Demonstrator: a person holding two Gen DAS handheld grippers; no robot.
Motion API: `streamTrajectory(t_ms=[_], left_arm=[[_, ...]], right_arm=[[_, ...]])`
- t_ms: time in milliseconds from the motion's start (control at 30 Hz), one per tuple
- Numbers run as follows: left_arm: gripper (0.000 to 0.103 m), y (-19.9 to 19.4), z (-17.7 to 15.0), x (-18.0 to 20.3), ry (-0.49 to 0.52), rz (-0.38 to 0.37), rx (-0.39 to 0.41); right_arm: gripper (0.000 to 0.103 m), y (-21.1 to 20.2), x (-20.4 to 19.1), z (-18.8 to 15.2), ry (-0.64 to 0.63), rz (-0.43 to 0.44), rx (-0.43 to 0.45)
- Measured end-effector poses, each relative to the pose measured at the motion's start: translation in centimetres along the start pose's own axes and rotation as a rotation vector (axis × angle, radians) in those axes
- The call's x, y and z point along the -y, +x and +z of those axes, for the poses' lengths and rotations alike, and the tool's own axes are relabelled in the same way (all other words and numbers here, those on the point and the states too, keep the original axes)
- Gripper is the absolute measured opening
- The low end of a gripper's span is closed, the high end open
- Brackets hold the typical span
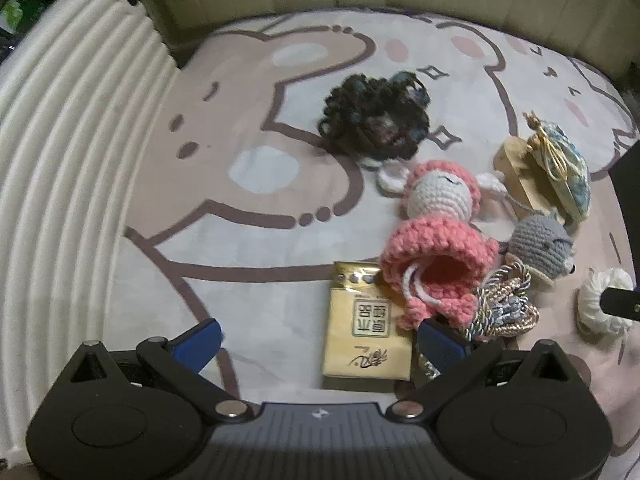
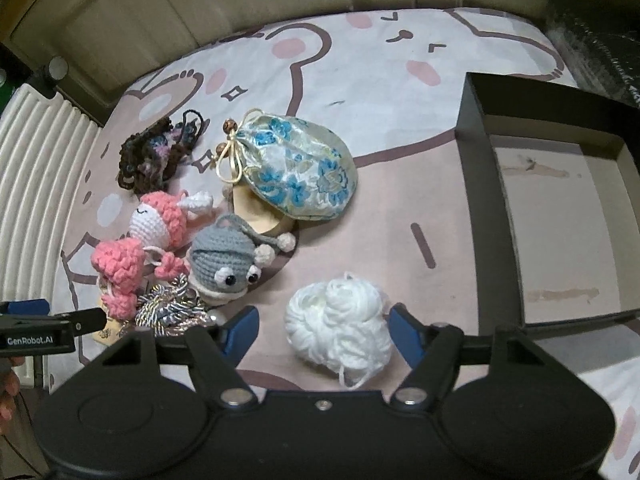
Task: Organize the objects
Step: 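Lower the left tool onto the gold tissue packet while the right tool lowers onto the white yarn ball, then lift the gold packet with the left tool while the right tool lifts the yarn ball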
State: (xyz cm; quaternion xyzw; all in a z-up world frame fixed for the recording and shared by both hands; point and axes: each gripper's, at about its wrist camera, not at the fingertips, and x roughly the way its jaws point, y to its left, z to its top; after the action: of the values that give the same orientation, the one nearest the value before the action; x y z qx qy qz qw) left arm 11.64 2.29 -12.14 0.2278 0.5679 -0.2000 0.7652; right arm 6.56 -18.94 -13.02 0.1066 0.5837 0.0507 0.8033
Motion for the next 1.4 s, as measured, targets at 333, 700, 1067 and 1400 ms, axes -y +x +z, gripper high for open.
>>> streamTrajectory(t_ms=[333, 700, 1067, 1400], left_arm=[[0.103, 2.8, 0.3, 0.3, 0.003, -0.037, -0.02], [0.103, 4.3, 0.5, -0.5, -0.044, -0.056, -0.061], [0.07, 4.7, 0.9, 0.0, -0.018, -0.094, -0.103], [0.055, 2.2, 1.7, -0.5, -0.064, -0.098, -0.064]], right_arm=[[0.072, 1.6, 0.2, 0.1, 0.007, -0.016, -0.036], [0.068, 3.3, -0.1, 0.1, -0.01, -0.036, -0.108], [0.052, 2.8, -0.4, -0.1, -0.068, -0.045, -0.116], [0.049, -0.7, -1.0, 0.0, -0.108, -0.02, -0.019]])
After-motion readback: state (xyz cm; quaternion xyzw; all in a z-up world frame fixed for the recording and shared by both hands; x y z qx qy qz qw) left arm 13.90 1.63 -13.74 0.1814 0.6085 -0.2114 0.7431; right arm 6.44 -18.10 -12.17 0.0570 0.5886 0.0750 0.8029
